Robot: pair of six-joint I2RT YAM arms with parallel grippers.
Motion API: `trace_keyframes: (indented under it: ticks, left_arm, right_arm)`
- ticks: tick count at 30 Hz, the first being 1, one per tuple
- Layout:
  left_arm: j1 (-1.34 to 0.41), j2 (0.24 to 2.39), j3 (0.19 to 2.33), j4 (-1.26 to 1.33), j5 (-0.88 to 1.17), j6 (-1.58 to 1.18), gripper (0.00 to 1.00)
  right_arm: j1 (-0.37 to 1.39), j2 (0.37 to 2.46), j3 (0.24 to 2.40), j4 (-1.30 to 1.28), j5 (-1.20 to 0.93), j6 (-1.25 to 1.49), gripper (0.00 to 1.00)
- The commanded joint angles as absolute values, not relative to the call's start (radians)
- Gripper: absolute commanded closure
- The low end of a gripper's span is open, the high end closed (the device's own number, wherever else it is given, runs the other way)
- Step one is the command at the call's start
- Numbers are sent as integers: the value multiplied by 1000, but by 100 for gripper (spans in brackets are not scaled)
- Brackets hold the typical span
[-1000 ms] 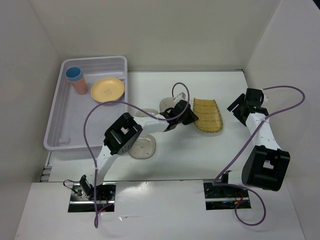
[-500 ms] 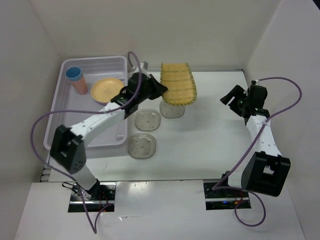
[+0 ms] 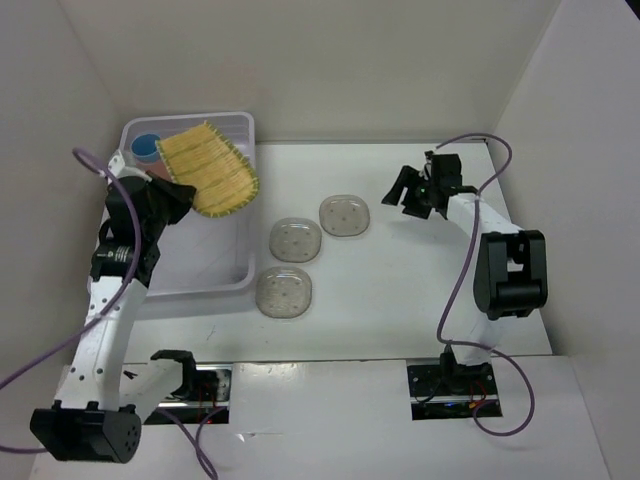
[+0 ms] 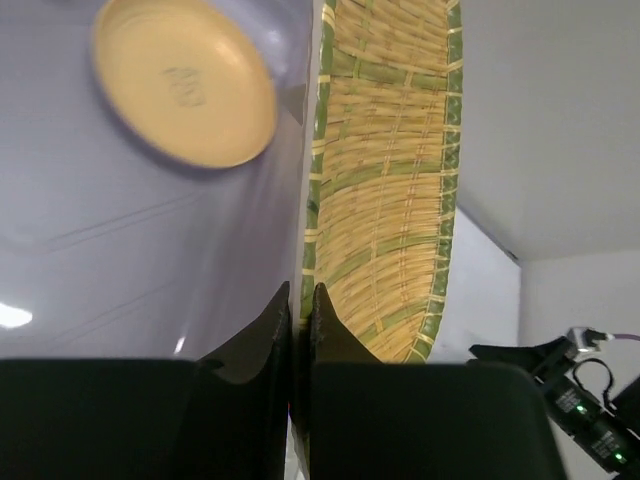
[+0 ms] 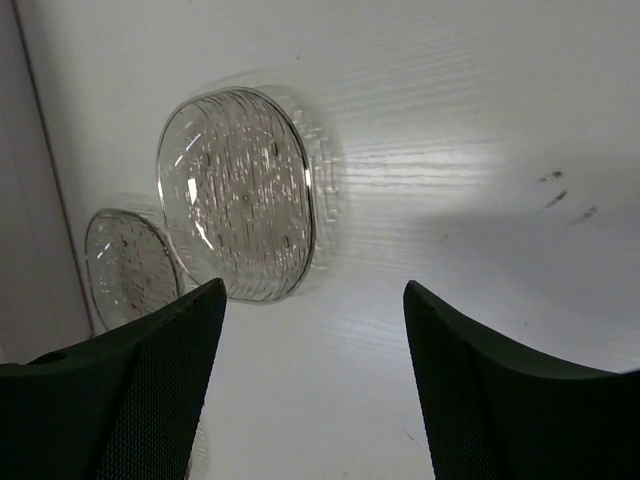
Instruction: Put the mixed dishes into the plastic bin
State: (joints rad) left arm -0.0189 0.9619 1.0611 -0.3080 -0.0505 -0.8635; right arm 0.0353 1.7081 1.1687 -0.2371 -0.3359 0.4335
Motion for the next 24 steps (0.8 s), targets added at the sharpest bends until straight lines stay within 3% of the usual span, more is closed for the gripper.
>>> trace_keyframes:
  ticks: [1, 4, 10, 24]
  left_arm:
    - [67, 887, 984, -379, 20, -893, 100]
    - [172, 806, 846, -379, 43, -981, 100]
    - [218, 765, 756, -367, -15, -1023, 100]
    - [268, 1072, 736, -319, -80, -1039, 100]
  right_arm:
    - [61, 1768, 1252, -198, -318, 399, 24]
    - [84, 1828, 1276, -207, -318, 377, 24]
    - [94, 1907, 1285, -198, -341, 356, 26]
    - [103, 2000, 1382, -178, -393, 356, 26]
